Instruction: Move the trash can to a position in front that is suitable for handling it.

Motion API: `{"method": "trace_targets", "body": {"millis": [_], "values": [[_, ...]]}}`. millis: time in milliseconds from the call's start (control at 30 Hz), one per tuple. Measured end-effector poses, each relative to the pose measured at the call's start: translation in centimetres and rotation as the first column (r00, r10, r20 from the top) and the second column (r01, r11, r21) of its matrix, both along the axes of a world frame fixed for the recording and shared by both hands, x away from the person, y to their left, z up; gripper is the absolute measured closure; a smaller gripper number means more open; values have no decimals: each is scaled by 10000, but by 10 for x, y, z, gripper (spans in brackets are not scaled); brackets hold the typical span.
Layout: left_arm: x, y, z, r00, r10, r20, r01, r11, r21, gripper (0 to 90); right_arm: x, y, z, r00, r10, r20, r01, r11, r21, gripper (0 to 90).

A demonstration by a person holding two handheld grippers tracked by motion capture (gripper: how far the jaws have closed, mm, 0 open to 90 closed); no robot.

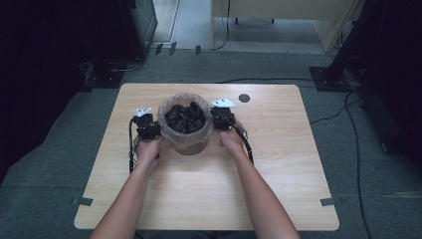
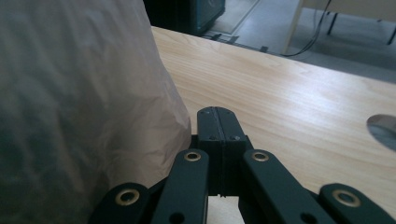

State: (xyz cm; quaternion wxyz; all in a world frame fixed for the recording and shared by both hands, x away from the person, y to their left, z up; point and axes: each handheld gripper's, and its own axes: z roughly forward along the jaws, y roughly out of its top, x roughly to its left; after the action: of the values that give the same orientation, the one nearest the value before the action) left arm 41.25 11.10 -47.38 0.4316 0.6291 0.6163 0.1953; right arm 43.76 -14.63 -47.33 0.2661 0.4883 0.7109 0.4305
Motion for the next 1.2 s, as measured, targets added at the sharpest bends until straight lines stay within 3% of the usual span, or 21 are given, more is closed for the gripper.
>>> {"method": "trace_targets", "body": {"millis": [133,267,400,567,800,900,967,1200], "values": [[-5,-6,0,9986,-530,28,529,9985,128,900,-6,-13,-4,9983,567,-103,-558,9957,734,900],[-13,-15,0,9961,-879,68,878,9960,165,900,-17,-24,-4,9974,678,-228,-655,9940,877,900],[-23,-27,-1,9927,-1191,160,1188,9927,183,900,-33,-37,-3,9979,543,-361,-510,9948,880,900],[-41,-43,-2,9881,-1522,242,1518,9883,158,900,-60,-52,-4,9993,309,-228,-301,9989,359,900],[-68,-64,-2,9756,-2172,324,2165,9760,234,900,-98,-77,-5,9995,150,-271,-132,9979,641,900],[-76,-70,-3,9738,-2240,388,2231,9744,266,900,-111,-83,-6,9997,76,-246,-57,9970,777,900],[-86,-77,-3,9719,-2297,515,2280,9730,361,900,-129,-89,-6,9998,-160,-138,167,9982,577,900],[-108,-85,-4,9665,-2476,671,2456,9687,363,900,-157,-97,-6,9995,-296,-66,298,9991,298,900]]}}
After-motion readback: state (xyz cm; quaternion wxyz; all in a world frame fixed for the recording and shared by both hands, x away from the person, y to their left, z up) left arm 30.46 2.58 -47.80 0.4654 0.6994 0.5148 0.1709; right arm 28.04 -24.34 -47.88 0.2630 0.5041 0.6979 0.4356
